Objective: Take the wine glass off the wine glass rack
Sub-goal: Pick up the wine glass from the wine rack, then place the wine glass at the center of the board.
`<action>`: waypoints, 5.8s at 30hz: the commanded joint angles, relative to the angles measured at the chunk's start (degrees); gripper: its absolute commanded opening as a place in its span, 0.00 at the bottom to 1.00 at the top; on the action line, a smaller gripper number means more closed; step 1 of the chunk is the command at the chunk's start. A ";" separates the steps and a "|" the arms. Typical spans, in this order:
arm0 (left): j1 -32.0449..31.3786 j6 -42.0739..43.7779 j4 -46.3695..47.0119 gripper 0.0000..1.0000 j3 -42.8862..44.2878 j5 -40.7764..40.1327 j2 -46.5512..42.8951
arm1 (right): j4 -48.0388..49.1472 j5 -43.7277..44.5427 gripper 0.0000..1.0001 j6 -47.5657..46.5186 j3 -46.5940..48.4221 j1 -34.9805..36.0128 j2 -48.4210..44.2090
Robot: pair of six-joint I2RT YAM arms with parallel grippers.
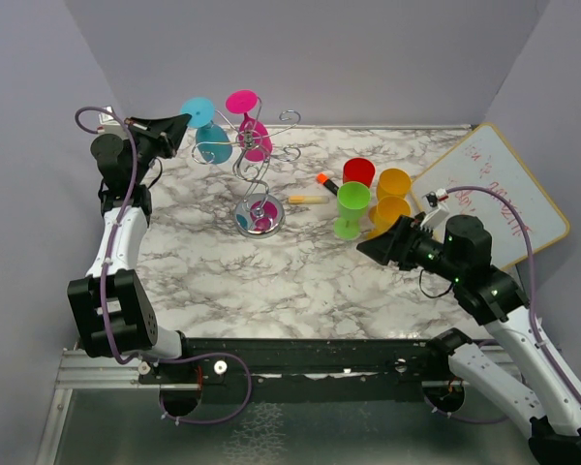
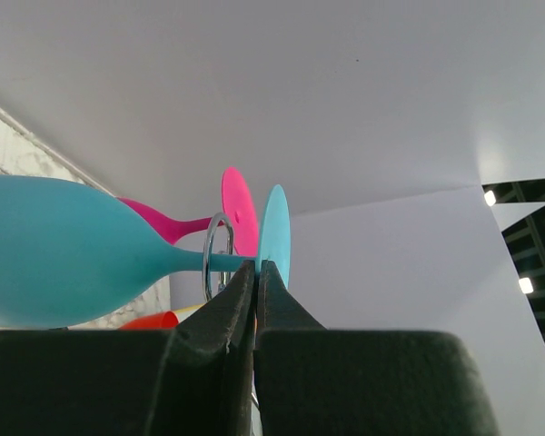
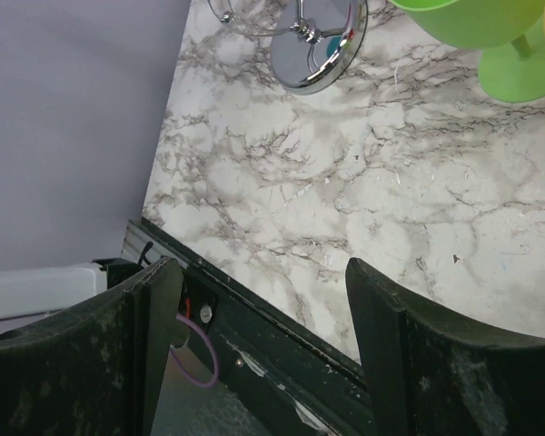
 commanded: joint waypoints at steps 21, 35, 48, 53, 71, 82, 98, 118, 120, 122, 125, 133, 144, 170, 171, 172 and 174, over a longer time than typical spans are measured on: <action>-3.03 2.85 2.06 0.00 2.78 -4.65 1.87 | 0.68 2.19 0.78 1.93 0.15 0.37 1.52; -3.75 3.08 1.77 0.00 5.95 -8.63 2.80 | 0.88 2.59 0.78 1.70 -0.22 0.37 1.16; -6.01 4.76 0.14 0.00 7.67 -3.76 4.92 | 0.91 2.40 0.78 1.88 0.25 0.37 1.16; -6.41 6.87 -0.53 0.00 5.91 -2.46 2.71 | 2.55 2.42 0.78 3.24 -0.45 0.37 0.70; -6.25 14.38 -18.22 0.00 4.66 -5.26 -7.95 | 2.47 0.97 0.78 4.60 -0.82 0.37 0.86; -5.84 17.73 -20.25 0.00 5.48 -5.41 -8.22 | 2.77 0.71 0.79 4.82 -0.91 0.41 1.20; -0.49 21.96 -24.76 0.00 11.17 2.29 -6.02 | 2.82 0.45 0.78 4.93 -0.61 0.37 2.34; 7.56 49.21 -52.09 0.00 17.91 -5.39 -19.81 | 16.52 -3.53 0.83 -3.70 -1.03 0.37 0.26; 7.55 49.77 -54.73 0.00 15.15 -3.53 -21.81 | 20.06 -4.65 0.83 -3.77 -1.88 0.37 -0.68; 7.52 48.39 -54.89 0.00 10.95 -0.25 -25.30 | 23.20 -5.32 0.84 -5.33 -2.40 0.37 -0.97; 7.08 48.57 -55.12 0.00 7.11 2.71 -30.01 | 24.21 -6.44 0.86 -8.42 -1.84 0.37 -0.68; 4.41 46.99 -57.94 0.00 3.25 10.54 -36.98 | 26.24 -3.65 0.87 -7.10 -3.26 0.37 -2.08; -0.76 46.24 -50.28 0.00 -13.78 24.35 -46.88 | 17.54 6.17 0.87 -3.45 0.37 0.37 2.37; -46.01 40.29 -16.09 0.00 -31.46 0.58 -39.91 | 29.17 -23.90 0.85 0.51 -2.11 0.37 11.36; -46.20 40.58 -16.13 0.00 -30.51 0.84 -38.53 | 30.28 -24.42 0.84 0.80 -2.76 0.37 10.91; -46.40 40.66 -16.14 0.00 -29.76 1.08 -37.28 | 29.65 -24.28 0.83 1.12 -2.83 0.37 10.41; -47.03 40.71 -16.02 0.00 -28.32 0.66 -35.40 | 25.90 -24.22 0.82 0.02 -1.52 0.39 9.92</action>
